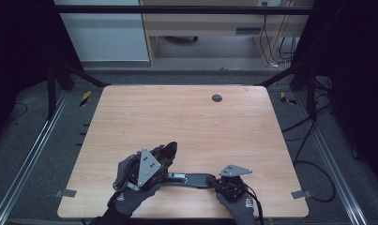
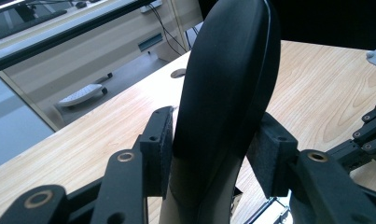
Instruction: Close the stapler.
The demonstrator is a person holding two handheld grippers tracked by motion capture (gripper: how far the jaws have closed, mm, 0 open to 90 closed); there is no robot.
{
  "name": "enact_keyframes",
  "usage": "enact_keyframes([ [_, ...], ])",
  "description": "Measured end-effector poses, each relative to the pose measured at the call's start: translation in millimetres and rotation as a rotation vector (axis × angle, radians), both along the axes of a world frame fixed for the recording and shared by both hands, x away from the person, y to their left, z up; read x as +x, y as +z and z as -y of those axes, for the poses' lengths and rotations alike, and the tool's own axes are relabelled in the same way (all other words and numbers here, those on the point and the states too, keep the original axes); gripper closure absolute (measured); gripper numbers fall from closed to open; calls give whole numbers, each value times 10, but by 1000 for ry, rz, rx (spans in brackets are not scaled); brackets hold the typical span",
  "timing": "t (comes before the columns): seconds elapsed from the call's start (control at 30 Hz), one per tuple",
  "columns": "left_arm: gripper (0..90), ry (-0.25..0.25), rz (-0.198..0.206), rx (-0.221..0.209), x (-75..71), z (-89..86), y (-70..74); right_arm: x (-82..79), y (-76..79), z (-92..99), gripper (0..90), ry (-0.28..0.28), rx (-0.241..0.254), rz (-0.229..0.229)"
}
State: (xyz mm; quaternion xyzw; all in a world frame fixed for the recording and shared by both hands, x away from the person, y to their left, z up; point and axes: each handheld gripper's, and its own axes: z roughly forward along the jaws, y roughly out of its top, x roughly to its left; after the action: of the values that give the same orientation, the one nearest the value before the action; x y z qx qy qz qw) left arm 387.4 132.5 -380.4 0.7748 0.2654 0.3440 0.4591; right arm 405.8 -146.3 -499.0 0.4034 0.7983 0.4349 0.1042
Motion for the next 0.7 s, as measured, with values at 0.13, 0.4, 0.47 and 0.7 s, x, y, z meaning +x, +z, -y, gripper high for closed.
enact_keyframes([
  [0.13,528,-6,3,11,1,34,-13,1,-1,2,900,0,0,0],
  [0.4,520,-16,6,30,4,106,-43,1,-1,2,900,0,1,1],
  [0.47,519,-19,7,33,4,126,-52,1,-2,3,900,1,1,1],
  [0.7,514,-27,11,54,5,181,-77,0,-5,0,900,-1,1,7],
])
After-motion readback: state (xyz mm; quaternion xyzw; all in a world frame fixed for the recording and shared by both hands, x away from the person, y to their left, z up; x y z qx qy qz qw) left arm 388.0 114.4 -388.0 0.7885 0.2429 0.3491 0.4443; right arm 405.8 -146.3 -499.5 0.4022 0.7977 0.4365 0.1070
